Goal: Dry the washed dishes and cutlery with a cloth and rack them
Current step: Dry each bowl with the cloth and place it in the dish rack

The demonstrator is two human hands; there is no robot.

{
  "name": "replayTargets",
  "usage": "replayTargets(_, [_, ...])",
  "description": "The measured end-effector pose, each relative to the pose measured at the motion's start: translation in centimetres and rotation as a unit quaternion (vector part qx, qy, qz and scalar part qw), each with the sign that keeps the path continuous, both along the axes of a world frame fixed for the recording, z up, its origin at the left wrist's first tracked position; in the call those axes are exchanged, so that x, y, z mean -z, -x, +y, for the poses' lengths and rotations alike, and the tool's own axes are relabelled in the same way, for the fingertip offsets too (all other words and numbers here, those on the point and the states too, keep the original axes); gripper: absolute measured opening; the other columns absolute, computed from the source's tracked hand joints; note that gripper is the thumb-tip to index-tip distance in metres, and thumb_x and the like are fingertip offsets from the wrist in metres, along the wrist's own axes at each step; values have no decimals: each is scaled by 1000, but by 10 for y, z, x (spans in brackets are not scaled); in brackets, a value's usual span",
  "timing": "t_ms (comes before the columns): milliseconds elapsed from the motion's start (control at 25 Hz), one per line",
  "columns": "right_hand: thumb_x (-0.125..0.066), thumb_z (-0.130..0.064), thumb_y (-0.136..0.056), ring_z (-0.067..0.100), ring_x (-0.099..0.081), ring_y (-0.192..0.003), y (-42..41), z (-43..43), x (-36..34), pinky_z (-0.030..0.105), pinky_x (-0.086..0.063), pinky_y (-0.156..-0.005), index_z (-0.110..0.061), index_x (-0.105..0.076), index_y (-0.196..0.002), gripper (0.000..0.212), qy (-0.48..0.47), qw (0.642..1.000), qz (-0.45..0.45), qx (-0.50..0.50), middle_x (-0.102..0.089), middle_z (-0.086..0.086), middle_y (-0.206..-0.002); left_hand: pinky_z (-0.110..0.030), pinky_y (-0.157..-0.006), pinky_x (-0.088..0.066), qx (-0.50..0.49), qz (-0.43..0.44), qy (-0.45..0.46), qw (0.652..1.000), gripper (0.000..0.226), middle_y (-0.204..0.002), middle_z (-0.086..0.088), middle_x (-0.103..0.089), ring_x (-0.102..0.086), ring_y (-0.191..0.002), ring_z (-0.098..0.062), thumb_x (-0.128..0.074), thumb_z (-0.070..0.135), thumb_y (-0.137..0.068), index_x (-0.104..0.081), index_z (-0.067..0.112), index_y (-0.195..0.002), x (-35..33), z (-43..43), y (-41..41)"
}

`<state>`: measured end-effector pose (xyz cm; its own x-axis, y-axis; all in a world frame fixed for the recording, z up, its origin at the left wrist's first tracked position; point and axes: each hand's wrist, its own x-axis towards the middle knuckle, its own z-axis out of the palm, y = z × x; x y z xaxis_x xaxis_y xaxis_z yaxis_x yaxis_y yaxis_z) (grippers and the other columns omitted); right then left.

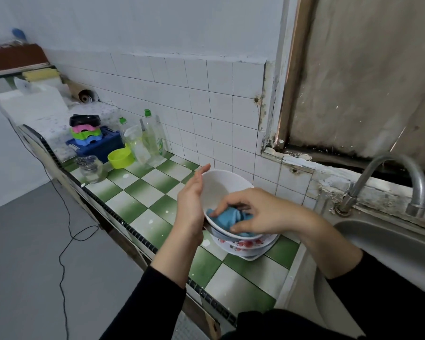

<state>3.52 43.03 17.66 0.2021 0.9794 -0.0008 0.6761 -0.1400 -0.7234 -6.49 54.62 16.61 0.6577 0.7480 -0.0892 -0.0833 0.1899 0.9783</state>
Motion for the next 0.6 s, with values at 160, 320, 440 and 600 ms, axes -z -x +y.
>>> replayTargets(160, [-79,-14,-74,10,-61,-87,-24,4,-9,22,-50,-78,-34,-67,-112,45,-8,979,-143,148,-63,-6,-99,-27,-64,-54,6,-16,-8,1000,30,-102,2,-68,-66,-82,-12,-35,29,-104,-62,33,-115,-1,-15,0])
replayTargets(320, [-78,3,-74,20,-68,-93,4,27,14,38,-55,-91,-17,-60,-106,42,-116,962,223,107,-70,9,-105,-50,-103,-45,-21,-60,-38,997,29,-121,-16,-65,-61,-114,-33,-39,24,-103,-67,27,-111,2,-9,3])
replayTargets(440, [-78,-1,-76,20,-67,-99,-1,17,11,31,-52,-93,-26,-63,-103,39,-49,984,168,-21,-70,9,-111,-49,-103,-44,-40,-47,-32,998,28,-128,-14,-62,-58,-115,-32,-42,31,-101,-69,32,-108,4,2,10])
replayTargets(600, [-71,-18,-75,13,-58,-85,-31,8,6,31,-50,-78,-34,-63,-111,40,-11,978,-206,3,-62,-6,-99,-34,-77,-47,-33,-19,3,999,26,-121,-2,-65,-60,-97,-21,-41,35,-102,-66,38,-106,8,2,12])
